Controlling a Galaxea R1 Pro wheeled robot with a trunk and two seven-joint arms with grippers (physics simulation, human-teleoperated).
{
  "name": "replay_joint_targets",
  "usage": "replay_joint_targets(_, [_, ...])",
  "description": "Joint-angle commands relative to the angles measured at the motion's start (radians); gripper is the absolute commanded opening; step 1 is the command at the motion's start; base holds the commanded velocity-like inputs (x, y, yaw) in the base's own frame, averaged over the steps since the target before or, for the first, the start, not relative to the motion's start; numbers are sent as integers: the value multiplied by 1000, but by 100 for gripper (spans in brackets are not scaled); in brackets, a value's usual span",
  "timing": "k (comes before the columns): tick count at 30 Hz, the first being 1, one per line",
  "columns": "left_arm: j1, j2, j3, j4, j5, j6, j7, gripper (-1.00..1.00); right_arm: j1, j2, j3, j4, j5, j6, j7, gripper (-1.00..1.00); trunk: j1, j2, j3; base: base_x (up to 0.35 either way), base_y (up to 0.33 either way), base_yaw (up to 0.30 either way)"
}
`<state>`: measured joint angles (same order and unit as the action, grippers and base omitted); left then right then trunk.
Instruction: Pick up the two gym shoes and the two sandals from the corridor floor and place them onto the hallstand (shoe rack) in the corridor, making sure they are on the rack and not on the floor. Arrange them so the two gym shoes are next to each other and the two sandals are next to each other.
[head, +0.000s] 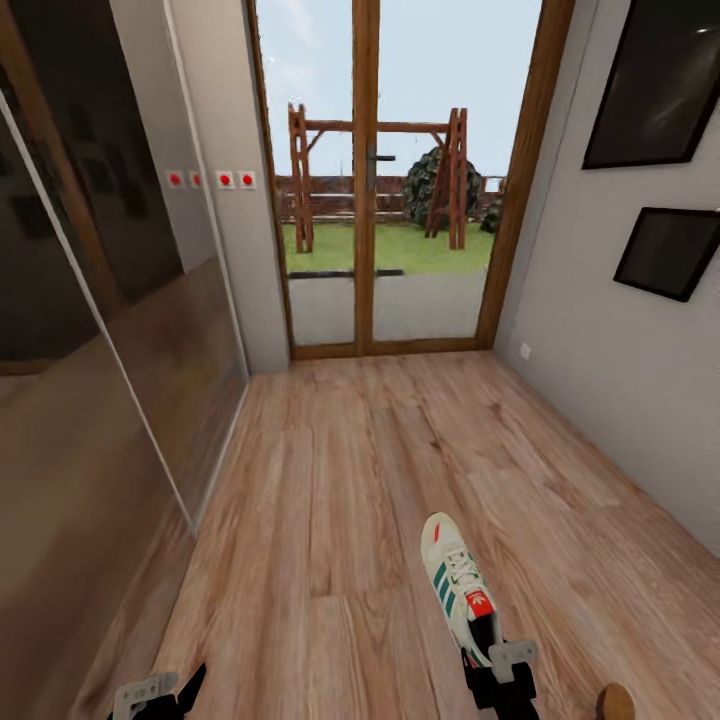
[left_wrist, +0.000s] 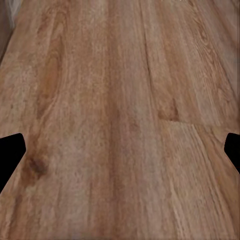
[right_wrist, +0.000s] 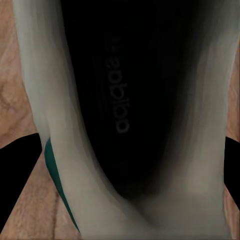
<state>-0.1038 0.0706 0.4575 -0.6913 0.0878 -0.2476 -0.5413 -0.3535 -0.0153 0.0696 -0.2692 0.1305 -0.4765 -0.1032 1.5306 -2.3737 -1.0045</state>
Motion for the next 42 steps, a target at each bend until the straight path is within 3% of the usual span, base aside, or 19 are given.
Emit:
replay_joint_targets(1, [-1,0,2,1,9,2,-8,100,-1,0,7,1,8,-1,-10,-100,0,0,-1,338,0,-146])
replay_joint_targets(33, [-1,0,1,1,9,2,-9,100,-1,0,7,1,7,-1,-9,-100,0,0,-1,338,0,-13])
replay_joint_targets(42, [-1,0,1,1,9,2,-9,100,-1,0,7,1,6,-1,-9,-100,0,0,-1,338,0,-199])
